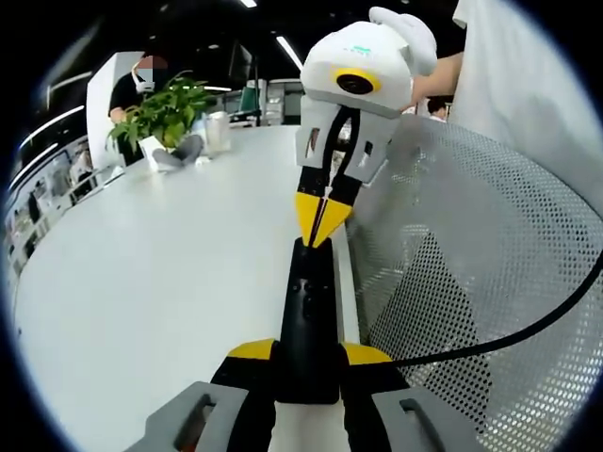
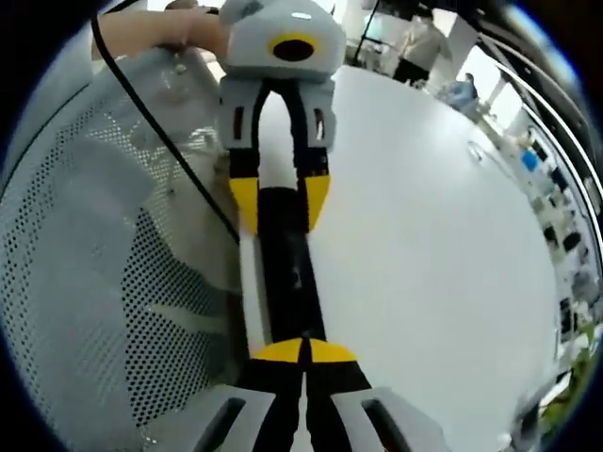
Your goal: Press the specified remote control buttons in sequence, fully releasing each button before pressing the next.
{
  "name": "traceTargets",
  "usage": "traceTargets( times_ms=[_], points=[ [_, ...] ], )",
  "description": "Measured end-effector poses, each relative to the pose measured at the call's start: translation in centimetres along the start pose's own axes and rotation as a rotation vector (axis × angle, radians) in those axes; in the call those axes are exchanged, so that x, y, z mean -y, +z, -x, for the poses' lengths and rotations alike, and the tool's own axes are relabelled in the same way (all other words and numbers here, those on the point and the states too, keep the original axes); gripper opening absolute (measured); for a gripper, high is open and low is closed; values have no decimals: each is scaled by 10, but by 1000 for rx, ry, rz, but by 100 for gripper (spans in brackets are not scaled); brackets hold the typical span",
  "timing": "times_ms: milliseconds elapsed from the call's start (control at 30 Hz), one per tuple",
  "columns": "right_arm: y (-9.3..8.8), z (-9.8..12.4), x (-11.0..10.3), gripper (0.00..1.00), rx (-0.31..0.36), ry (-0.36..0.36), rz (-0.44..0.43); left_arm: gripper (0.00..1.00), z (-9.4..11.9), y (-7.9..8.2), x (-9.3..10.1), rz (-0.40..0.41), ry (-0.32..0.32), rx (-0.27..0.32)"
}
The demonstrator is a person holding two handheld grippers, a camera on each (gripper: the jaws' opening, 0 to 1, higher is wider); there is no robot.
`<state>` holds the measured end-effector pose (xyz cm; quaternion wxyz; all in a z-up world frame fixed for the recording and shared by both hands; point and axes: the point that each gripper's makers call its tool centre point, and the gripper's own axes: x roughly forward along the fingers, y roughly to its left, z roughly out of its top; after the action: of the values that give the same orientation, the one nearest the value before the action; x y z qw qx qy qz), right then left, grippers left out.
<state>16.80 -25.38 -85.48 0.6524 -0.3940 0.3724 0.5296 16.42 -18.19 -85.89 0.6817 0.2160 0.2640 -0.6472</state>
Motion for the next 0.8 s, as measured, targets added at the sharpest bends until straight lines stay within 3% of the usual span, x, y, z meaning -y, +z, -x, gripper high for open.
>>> traceTargets(
  times_ms=[67,233,500,800],
  points=[
    [0,1,1,0,25,-4,-42,25,0,0,0,0,0,0],
    [0,1,-2,0,58,-25,32,25,0,0,0,2,0,2],
    [11,2,0,0,92,16,-6,25,0,0,0,6,1,4],
    [12,-2,-4,0,69,68,14,25,0,0,0,4,0,3]
  ],
)
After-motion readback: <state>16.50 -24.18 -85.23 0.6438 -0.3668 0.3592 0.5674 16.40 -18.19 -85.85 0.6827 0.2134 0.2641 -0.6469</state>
